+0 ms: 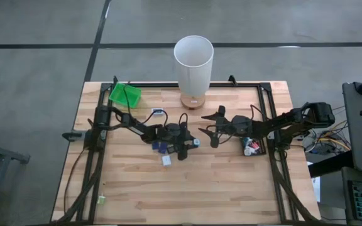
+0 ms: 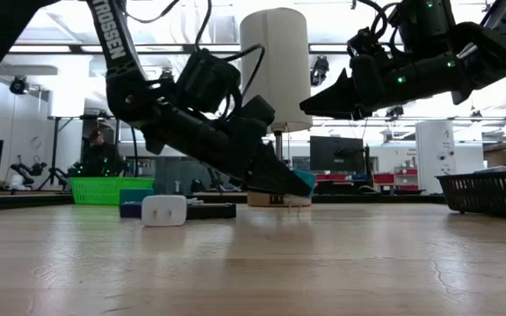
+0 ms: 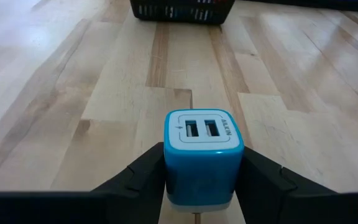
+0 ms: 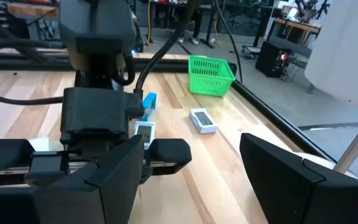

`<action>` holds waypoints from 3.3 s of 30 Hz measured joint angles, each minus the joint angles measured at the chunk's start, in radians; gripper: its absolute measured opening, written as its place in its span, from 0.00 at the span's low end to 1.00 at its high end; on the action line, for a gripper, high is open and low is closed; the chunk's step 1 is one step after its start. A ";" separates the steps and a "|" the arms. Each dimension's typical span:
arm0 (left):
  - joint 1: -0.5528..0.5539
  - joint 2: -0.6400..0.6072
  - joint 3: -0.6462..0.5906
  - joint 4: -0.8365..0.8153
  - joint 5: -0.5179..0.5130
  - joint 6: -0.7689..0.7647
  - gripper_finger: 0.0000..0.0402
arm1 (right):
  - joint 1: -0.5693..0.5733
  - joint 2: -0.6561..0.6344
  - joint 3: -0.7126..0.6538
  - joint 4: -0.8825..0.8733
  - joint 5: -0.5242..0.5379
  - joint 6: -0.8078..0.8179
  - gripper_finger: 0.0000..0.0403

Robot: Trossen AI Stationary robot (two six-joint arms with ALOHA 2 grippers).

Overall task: Pick & Place Office items
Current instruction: Put the blue charger adapter into the black bin

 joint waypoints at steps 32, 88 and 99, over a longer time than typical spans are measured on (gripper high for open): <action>0.003 0.002 0.006 -0.005 0.011 0.001 0.43 | 0.000 0.000 0.002 -0.001 0.000 0.000 0.66; 0.002 -0.985 -0.474 -0.057 0.044 0.139 0.59 | 0.000 0.000 0.002 0.000 0.000 0.000 0.64; 0.002 -0.998 -0.475 -0.058 0.039 0.135 0.59 | 0.000 0.000 0.005 0.000 0.000 0.000 0.66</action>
